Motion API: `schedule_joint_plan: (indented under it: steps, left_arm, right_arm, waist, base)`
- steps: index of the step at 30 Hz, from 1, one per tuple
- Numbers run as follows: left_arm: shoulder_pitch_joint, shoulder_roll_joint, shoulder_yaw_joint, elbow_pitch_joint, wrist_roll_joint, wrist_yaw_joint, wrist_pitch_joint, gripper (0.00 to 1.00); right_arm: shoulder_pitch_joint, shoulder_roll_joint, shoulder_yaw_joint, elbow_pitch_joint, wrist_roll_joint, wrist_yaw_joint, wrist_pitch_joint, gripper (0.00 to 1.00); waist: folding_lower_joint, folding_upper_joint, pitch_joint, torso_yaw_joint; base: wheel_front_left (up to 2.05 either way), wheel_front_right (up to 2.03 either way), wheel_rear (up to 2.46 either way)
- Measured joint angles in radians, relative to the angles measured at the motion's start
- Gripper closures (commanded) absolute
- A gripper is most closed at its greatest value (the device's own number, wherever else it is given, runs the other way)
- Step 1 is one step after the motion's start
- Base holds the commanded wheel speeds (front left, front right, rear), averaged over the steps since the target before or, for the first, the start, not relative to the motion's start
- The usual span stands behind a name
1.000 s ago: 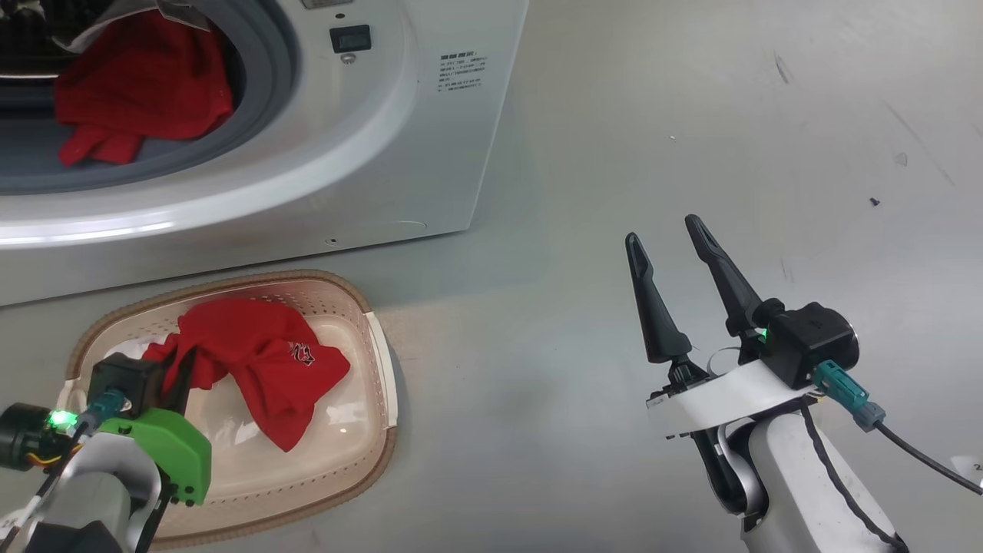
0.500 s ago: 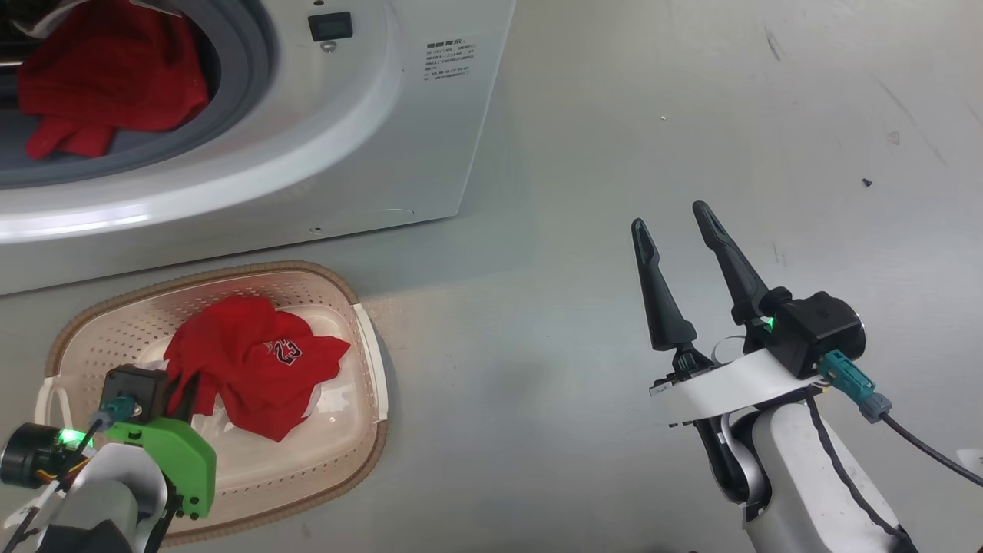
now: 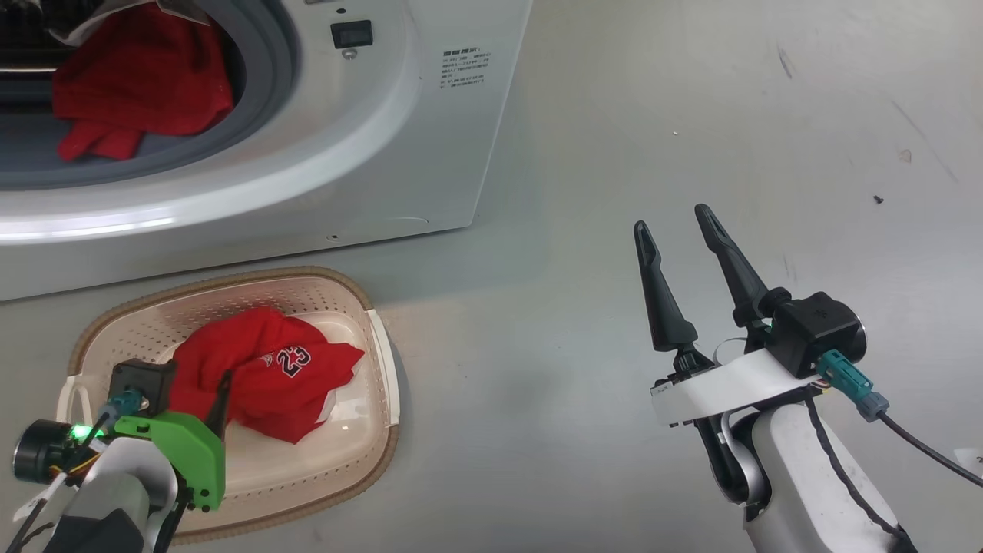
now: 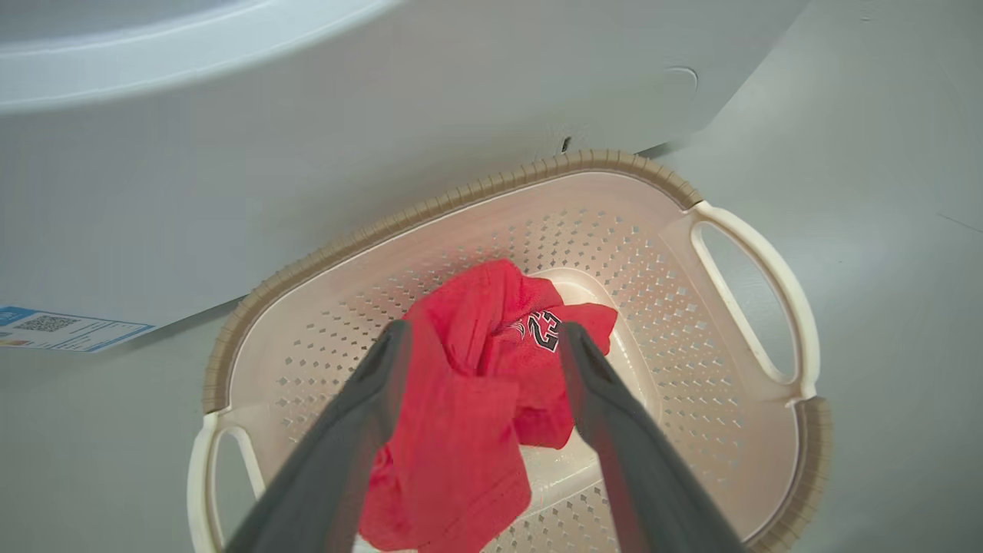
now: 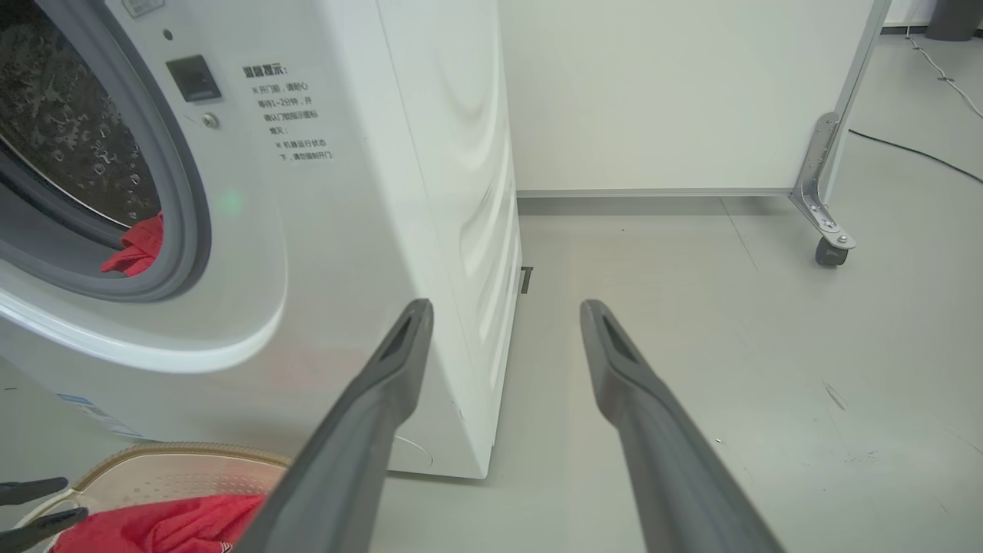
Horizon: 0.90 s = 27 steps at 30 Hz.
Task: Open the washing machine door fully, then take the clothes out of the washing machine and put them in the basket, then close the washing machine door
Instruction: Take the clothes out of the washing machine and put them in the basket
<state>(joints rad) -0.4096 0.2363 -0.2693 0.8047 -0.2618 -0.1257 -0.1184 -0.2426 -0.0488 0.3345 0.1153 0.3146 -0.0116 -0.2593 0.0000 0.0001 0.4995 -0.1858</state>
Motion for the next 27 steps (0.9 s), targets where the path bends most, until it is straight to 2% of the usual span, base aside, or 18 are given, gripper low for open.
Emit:
schedule_joint_plan:
  steps: [8,13,27]
  left_arm:
    - [-0.014,-0.011,-0.014,0.009,0.0,0.0,-0.067,0.0]
    - [-0.042,-0.029,0.01,-0.001,-0.008,0.0,-0.112,0.0]
    - [-0.043,-0.037,0.035,-0.076,-0.011,0.0,-0.132,0.0]
  right_arm:
    - [0.0,0.0,-0.009,0.014,0.0,0.0,0.0,0.0]
    - [0.0,0.0,-0.022,0.026,0.0,0.0,0.0,0.0]
    - [0.031,0.0,-0.045,0.072,0.0,0.02,0.0,0.0]
  waist:
    - [0.0,0.0,-0.038,0.013]
    - [0.0,0.0,-0.072,0.025]
    - [0.0,0.0,-0.208,0.071]
  base:
    - [0.0,0.0,0.0]
    - [0.0,0.0,0.0]
    - [0.0,0.0,0.0]
